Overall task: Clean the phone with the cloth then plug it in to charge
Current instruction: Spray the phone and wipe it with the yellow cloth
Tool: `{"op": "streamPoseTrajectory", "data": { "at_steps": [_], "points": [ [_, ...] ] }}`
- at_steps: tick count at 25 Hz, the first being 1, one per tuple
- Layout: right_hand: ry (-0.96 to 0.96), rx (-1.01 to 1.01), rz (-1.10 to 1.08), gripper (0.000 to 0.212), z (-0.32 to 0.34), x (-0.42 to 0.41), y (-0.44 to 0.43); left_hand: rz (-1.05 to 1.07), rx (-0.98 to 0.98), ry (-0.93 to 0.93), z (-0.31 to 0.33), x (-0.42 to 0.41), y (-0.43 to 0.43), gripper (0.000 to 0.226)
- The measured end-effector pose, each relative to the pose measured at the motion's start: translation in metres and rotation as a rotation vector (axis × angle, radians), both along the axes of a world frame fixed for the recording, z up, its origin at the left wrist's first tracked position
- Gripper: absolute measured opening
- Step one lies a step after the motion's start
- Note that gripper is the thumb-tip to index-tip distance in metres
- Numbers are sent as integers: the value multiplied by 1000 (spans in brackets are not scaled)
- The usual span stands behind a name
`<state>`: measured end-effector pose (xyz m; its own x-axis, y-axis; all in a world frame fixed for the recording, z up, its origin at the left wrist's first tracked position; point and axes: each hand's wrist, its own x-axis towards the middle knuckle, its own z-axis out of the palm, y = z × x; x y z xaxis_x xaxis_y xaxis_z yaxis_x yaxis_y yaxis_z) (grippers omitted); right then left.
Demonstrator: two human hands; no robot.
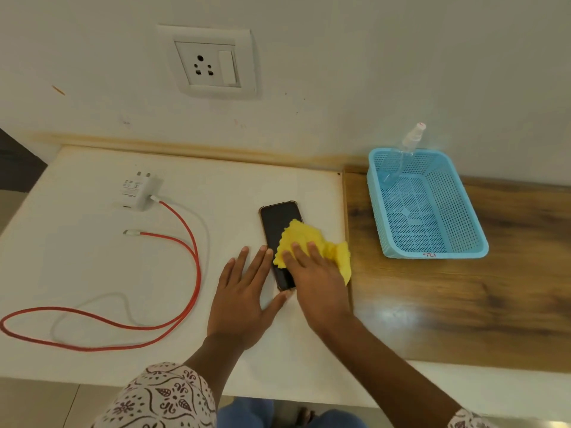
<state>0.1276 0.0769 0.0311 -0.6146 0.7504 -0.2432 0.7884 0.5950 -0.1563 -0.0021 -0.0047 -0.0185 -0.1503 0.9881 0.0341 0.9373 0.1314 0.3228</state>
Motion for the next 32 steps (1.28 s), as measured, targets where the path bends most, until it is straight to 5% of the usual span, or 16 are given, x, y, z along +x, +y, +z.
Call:
{"op": "streamPoseTrajectory", "data": {
  "at_steps": [6, 12, 16, 20, 24, 32],
  "points": [
    [2, 135, 218, 59, 10, 18, -30, -20, 11, -45, -1, -1, 0, 72],
    [30, 29, 2, 54, 28, 22, -52, -7, -6, -16, -2, 0, -1, 75],
    [144, -267, -5, 43, 67, 20, -6, -22, -20, 21, -1, -2, 0, 75],
    [401, -102, -253, 41, 95, -3, 70, 17, -16, 25, -1, 1, 0, 72],
    [187, 68, -379, 45, 66, -42, 107, 31, -39, 31, -2, 0, 1, 72],
    [-32, 169, -32, 34, 8, -71, 60, 7, -25, 31, -1, -1, 1, 73]
  ]
}}
